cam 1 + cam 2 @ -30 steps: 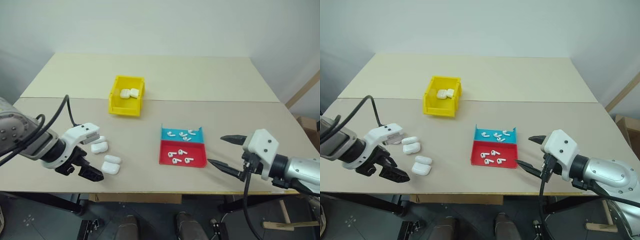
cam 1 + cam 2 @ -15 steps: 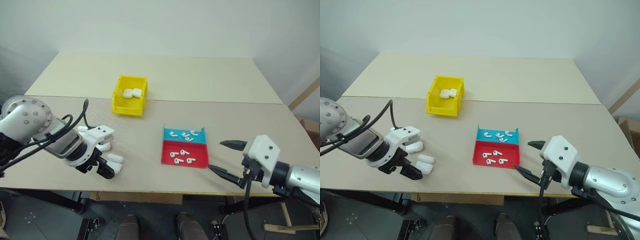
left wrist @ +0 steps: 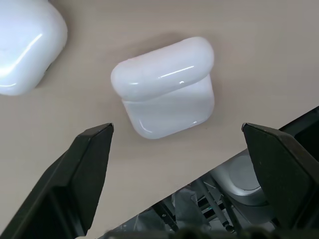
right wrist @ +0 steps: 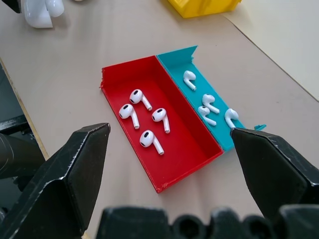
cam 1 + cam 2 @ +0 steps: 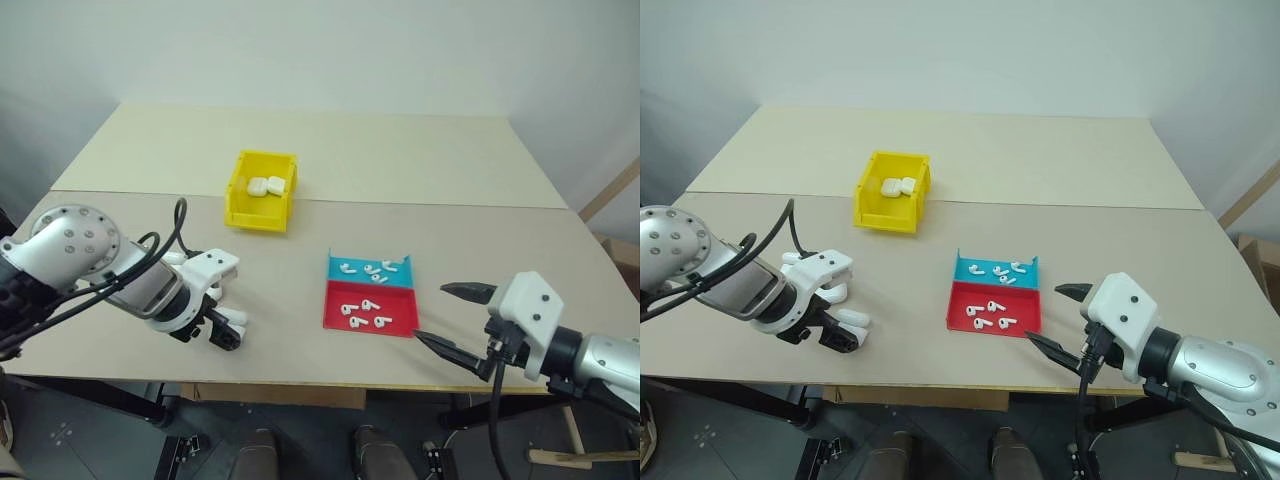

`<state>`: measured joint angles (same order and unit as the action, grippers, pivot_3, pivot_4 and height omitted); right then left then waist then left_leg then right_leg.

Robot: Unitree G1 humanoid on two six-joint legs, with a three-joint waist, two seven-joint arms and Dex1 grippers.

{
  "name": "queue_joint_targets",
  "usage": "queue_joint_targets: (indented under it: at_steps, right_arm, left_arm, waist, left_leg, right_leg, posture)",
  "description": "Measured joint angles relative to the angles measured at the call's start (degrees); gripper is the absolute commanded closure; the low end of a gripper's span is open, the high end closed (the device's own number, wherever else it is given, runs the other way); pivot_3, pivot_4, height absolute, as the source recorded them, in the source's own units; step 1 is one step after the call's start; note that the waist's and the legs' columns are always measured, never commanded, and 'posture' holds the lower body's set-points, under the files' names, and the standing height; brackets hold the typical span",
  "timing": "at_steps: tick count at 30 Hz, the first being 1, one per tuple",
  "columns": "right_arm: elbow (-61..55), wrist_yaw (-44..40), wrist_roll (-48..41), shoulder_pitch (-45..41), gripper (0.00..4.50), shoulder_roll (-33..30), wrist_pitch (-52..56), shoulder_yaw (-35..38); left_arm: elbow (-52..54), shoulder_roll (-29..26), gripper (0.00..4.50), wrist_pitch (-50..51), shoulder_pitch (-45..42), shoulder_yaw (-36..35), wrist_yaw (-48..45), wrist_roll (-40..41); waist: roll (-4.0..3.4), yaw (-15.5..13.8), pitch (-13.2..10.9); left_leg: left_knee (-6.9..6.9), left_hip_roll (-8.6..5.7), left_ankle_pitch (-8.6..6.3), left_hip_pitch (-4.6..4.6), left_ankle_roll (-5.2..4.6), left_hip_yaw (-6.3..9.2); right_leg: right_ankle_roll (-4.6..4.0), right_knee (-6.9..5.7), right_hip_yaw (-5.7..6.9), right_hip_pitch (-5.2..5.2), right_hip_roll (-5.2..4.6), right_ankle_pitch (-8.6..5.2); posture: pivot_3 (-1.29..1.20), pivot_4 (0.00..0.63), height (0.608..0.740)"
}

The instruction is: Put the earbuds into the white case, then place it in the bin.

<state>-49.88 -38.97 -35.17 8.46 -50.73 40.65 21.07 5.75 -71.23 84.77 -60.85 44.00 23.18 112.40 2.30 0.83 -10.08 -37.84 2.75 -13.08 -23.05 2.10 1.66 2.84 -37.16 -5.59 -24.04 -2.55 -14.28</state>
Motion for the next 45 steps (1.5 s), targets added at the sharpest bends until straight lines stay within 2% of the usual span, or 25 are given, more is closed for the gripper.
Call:
queue_joint_targets:
  at_steps: [15, 28, 33, 37, 40, 43, 45]
  right_arm:
    - [-0.04, 0.33, -0.04, -0.49, 0.03, 0.0, 0.04, -0.07]
    - [-0.08, 0.34, -0.02, -0.41, 0.03, 0.05, 0.03, -0.23]
    - [-0.1, 0.34, 0.0, -0.38, 0.03, 0.26, 0.03, -0.56]
    - [-0.1, 0.34, 0.01, -0.37, 0.03, 0.27, 0.03, -0.61]
    - [-0.18, 0.34, 0.04, 0.0, 0.0, 0.48, 0.02, -0.62]
    - [-0.24, 0.34, 0.08, 0.57, 0.0, 0.54, 0.02, -0.62]
    - [-0.26, 0.37, 0.13, 0.74, 0.0, 0.54, 0.02, -0.62]
  left_arm:
    - [-2.02, 3.93, 0.0, -2.43, 0.8, 1.15, 5.09, 0.04]
    - [-3.15, 4.46, 0.0, -2.89, 2.45, 1.06, 8.07, 0.06]
    - [-3.07, 5.36, 0.0, -4.22, 3.85, -0.22, 9.62, 0.13]
    - [-3.23, 7.07, 0.0, -4.63, 5.2, -1.65, 12.05, 0.14]
    - [-3.22, 8.81, 0.61, -5.05, 6.22, -3.28, 14.17, 0.0]
    - [-3.24, 9.54, 1.5, -5.47, 6.71, -4.33, 14.77, -0.06]
    - [-3.23, 9.68, 1.58, -5.43, 6.73, -4.53, 14.76, -0.02]
  waist:
    - [0.01, -0.15, 0.01]
    - [0.0, -0.12, 0.02]
    - [-0.06, -0.22, 0.08]
    - [-0.08, -0.61, 0.09]
    - [-0.09, -1.09, 0.12]
    - [-0.09, -1.36, 0.13]
    - [-0.09, -1.43, 0.13]
  left_leg:
    - [-0.01, -0.02, 0.01, 0.01, 0.01, 0.01]
    - [-0.01, -0.02, 0.01, 0.01, 0.01, 0.01]
    - [-0.01, -0.04, 0.01, 0.24, 0.01, 0.01]
    - [0.0, -0.05, -0.01, 0.79, 0.02, 0.0]
    - [0.0, -0.08, 0.0, 0.83, 0.02, 0.01]
    - [0.0, -0.08, 0.0, 0.8, 0.02, 0.01]
    - [0.0, -0.09, -0.01, 0.76, 0.03, 0.01]
  right_leg:
    - [0.0, 0.0, 0.0, 0.03, -0.02, 0.02]
    - [-0.01, 0.0, 0.0, 0.03, -0.03, 0.03]
    - [0.0, 0.0, 0.0, 0.29, -0.04, 0.02]
    - [0.14, 0.13, 0.02, 0.92, -0.07, -0.07]
    - [0.27, 0.14, 0.01, 0.98, -0.08, -0.14]
    - [0.19, 0.16, 0.01, 0.96, -0.08, -0.1]
    - [0.12, 0.18, 0.01, 0.94, -0.08, -0.06]
  posture:
    - [0.0, 0.15, 0.74]
    - [0.0, 0.15, 0.74]
    - [0.0, 0.15, 0.74]
    - [0.0, 0.15, 0.74]
    - [0.0, 0.15, 0.74]
    - [0.0, 0.15, 0.74]
    - [0.0, 0.15, 0.74]
